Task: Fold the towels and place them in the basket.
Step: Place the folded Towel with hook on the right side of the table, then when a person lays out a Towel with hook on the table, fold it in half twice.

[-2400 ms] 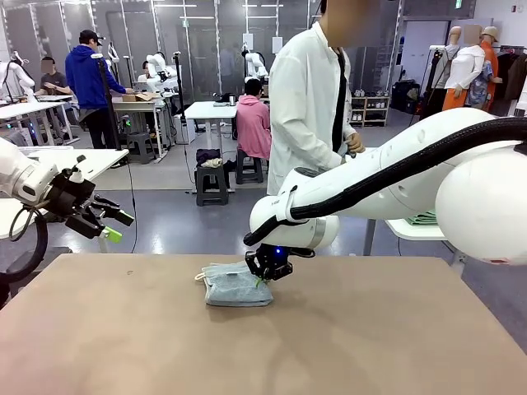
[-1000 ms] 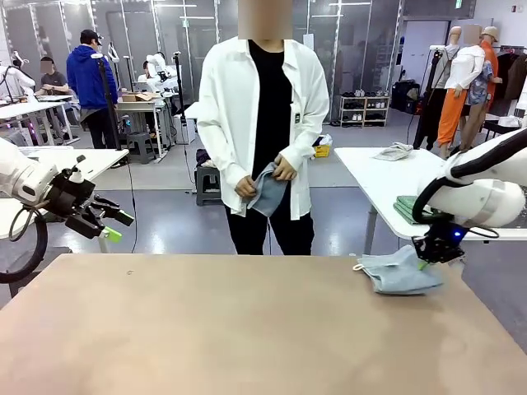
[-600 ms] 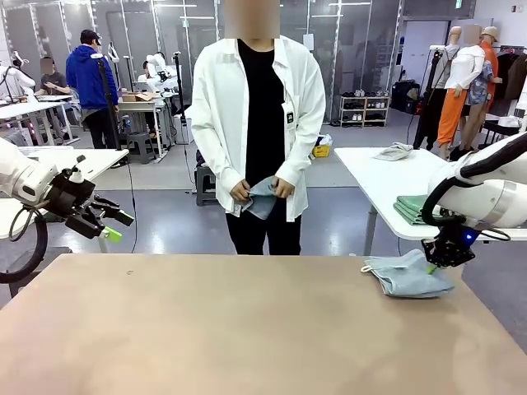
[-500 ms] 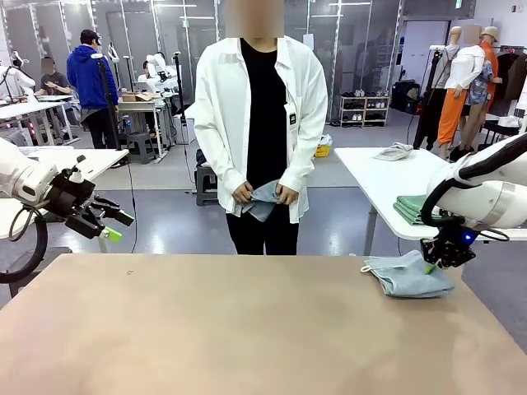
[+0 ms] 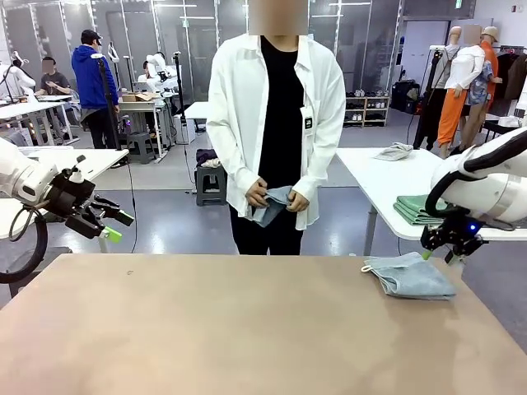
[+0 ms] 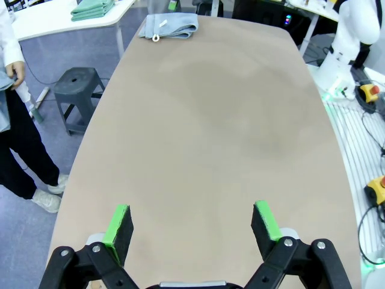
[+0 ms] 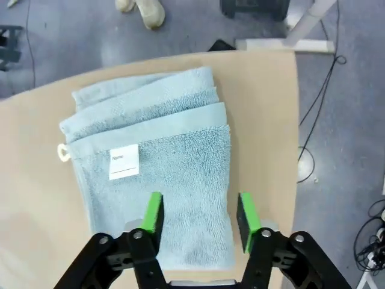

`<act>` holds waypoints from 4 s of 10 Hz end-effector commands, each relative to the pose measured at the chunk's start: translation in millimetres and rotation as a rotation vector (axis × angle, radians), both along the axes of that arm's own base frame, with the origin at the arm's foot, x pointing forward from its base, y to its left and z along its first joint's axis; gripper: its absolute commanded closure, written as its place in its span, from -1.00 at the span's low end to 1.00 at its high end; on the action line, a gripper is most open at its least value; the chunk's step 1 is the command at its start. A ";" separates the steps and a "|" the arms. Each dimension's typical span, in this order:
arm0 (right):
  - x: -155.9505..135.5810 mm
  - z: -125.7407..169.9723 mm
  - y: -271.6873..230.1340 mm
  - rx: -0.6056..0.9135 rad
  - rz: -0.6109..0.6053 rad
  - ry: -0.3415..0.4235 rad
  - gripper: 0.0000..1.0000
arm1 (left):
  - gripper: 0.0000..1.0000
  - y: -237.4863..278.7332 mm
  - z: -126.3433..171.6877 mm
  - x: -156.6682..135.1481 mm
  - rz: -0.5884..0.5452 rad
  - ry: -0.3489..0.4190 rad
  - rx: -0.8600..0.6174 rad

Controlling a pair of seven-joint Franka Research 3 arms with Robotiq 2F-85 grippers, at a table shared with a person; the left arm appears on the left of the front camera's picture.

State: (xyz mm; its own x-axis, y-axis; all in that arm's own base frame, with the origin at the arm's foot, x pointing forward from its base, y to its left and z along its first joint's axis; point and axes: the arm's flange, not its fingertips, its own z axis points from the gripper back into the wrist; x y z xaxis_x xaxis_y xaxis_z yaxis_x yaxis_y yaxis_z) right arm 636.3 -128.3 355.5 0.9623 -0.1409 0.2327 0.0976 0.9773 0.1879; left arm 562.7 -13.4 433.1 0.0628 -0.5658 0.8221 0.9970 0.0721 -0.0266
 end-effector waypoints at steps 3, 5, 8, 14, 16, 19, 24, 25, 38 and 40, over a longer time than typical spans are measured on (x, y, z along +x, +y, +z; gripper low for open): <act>-74.8 140.1 5.2 -0.001 0.079 -0.122 -0.78 | -1.00 -0.7 0.7 0.3 -0.002 -0.003 0.000; -134.6 226.8 15.6 -0.014 0.093 -0.191 -0.78 | -1.00 -0.7 0.7 0.3 -0.002 -0.003 0.000; -191.6 293.3 31.1 -0.032 0.160 -0.254 -0.78 | -1.00 -0.7 0.7 0.3 -0.002 -0.003 0.000; -204.1 318.6 34.8 -0.020 0.143 -0.270 -0.78 | -1.00 -0.7 0.7 0.3 -0.002 -0.003 0.000; -204.1 318.6 34.8 -0.020 0.143 -0.270 -0.78 | -1.00 -0.7 0.7 0.3 -0.002 -0.003 0.000; -204.1 318.6 34.8 -0.020 0.143 -0.270 -0.78 | -1.00 -0.7 0.7 0.3 -0.002 -0.003 0.000; -204.1 318.6 34.8 -0.020 0.143 -0.270 -0.78 | -1.00 -0.7 0.7 0.3 -0.002 -0.003 0.000; -204.1 318.6 34.8 -0.020 0.143 -0.270 -0.78 | -1.00 -0.7 0.7 0.3 -0.002 -0.003 0.000; -204.1 318.6 34.8 -0.020 0.143 -0.270 -0.78 | -1.00 -0.7 0.7 0.3 -0.002 -0.003 0.000; -204.1 318.6 34.8 -0.020 0.143 -0.270 -0.78 | -1.00 -0.7 0.7 0.3 -0.002 -0.003 0.000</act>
